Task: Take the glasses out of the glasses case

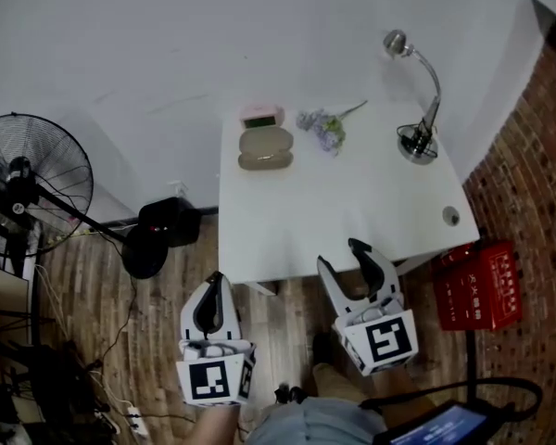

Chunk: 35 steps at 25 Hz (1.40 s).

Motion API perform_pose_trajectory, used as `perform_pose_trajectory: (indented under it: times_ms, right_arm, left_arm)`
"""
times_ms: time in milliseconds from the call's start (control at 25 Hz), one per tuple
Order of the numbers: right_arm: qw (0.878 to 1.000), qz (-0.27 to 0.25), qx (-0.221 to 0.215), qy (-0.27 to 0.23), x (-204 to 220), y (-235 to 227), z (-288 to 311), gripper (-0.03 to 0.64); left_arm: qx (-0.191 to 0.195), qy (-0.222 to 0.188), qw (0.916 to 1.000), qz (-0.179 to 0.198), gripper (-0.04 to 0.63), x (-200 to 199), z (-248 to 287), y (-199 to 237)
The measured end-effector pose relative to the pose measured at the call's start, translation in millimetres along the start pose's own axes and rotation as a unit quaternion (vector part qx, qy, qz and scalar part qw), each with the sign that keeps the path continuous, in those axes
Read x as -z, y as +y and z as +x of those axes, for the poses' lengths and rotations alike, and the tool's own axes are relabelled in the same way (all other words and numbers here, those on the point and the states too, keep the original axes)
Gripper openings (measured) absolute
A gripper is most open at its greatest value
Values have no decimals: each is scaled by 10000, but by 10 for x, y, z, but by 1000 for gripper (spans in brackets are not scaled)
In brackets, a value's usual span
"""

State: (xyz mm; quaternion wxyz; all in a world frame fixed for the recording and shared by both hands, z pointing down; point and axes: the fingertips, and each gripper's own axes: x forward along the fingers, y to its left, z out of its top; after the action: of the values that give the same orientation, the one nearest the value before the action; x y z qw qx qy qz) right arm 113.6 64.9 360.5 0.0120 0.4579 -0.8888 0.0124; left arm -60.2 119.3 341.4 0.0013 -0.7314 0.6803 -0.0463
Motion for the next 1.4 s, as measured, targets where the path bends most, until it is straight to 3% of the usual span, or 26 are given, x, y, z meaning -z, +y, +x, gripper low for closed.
perform_pose_trajectory:
  times_ms: [360,760,1120,1400]
  right_arm:
    - [9993,43,-241,-271,-258,-362,488,225]
    - [9989,-13,-443,-155,-233,-366,955,225]
    - [9987,-270,-428,-3,-136,-382,1714,225]
    - [9982,-511,-287,-127,-368,-447,2348,219]
  left_arm:
    - [-250,-167,9994,175,6,-281,432,11]
    - [-551,-115,9984,77,6,-222,678,312]
    - [-497,-75,9986,-142,6,-22,1297,849]
    - [-472,-207,9984,-230,6,-214,1822,1345]
